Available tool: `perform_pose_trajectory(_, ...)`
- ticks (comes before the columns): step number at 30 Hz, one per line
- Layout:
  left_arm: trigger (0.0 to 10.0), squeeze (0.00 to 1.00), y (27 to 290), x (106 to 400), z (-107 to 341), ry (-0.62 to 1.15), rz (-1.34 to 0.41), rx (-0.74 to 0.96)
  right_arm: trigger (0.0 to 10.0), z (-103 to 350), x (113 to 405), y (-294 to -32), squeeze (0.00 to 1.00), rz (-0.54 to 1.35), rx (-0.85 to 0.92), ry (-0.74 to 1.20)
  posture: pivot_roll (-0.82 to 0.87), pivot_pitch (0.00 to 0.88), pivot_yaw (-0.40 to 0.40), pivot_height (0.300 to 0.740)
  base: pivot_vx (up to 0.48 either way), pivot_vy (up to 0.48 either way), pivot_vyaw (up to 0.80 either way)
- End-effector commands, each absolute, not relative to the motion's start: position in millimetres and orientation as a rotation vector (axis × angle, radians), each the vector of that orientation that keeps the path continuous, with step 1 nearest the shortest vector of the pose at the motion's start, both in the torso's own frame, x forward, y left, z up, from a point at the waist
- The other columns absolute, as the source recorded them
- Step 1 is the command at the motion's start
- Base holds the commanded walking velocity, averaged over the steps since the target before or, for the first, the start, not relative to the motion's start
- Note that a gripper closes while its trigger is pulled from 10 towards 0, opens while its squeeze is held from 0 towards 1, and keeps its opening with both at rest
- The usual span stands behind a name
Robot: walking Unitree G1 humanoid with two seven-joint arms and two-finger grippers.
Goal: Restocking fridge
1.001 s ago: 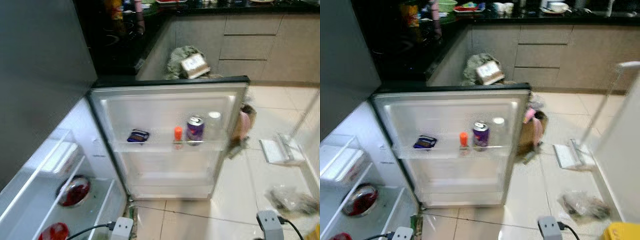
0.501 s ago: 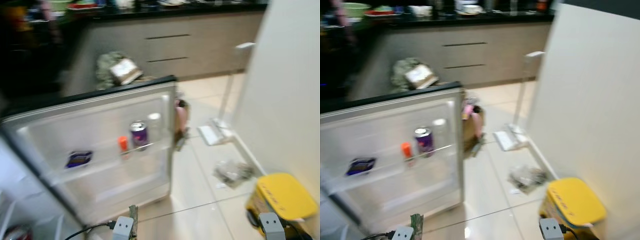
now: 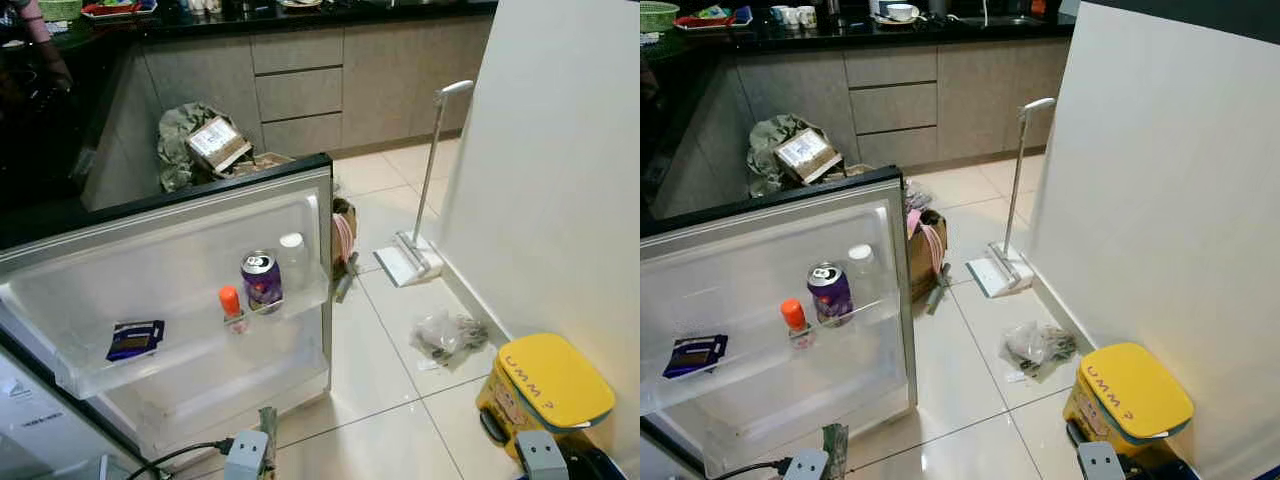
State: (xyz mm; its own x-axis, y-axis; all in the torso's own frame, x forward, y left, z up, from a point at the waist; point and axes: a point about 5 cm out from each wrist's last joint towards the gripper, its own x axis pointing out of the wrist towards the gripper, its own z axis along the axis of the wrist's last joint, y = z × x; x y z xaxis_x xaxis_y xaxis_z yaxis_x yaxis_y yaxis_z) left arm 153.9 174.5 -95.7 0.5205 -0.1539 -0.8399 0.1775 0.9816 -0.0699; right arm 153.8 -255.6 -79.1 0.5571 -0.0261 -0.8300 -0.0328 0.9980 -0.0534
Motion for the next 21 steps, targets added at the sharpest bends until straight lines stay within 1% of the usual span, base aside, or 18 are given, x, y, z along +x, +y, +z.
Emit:
perform_pose_trajectory(1,10.0,0.00,178.7,149.4,-97.1,1.019,-0.195,0.044,10.0,-79.0,154.9,-253.8,0.00,0.002,-0.055,0.970,-0.07,0.000,-0.003,0.740,0.000,0.345,0.00)
perform_pose_trajectory(8,10.0,0.00,178.4,149.4,-97.1,1.018,-0.198,0.046,10.0,-78.7,156.2,-252.5,0.00,0.007,-0.054,0.964,-0.07,0.000,0.000,0.740,0.000,0.339,0.00)
perform_pose_trajectory(14,10.0,0.00,178.2,150.7,-96.5,1.013,-0.210,0.063,10.0,-78.6,156.8,-252.1,0.00,0.009,-0.052,0.961,-0.07,0.000,-0.001,0.740,0.000,0.000,0.00)
perform_pose_trajectory(17,10.0,0.00,177.7,150.7,-96.5,1.013,-0.225,0.068,10.0,-78.6,156.7,-252.0,0.00,0.009,-0.051,0.960,-0.07,0.000,-0.001,0.740,0.000,-0.240,0.00)
perform_pose_trajectory(18,10.0,0.00,177.2,149.8,-96.7,1.017,-0.251,0.083,10.0,-78.7,156.5,-251.7,0.00,0.009,-0.049,0.960,-0.07,0.000,0.001,0.740,0.000,-0.472,0.00)
perform_pose_trajectory(21,10.0,0.00,177.0,149.2,-96.9,1.018,-0.250,0.074,10.0,-78.8,156.4,-251.3,0.00,0.010,-0.048,0.959,-0.07,0.000,0.001,0.740,0.000,-0.472,0.00)
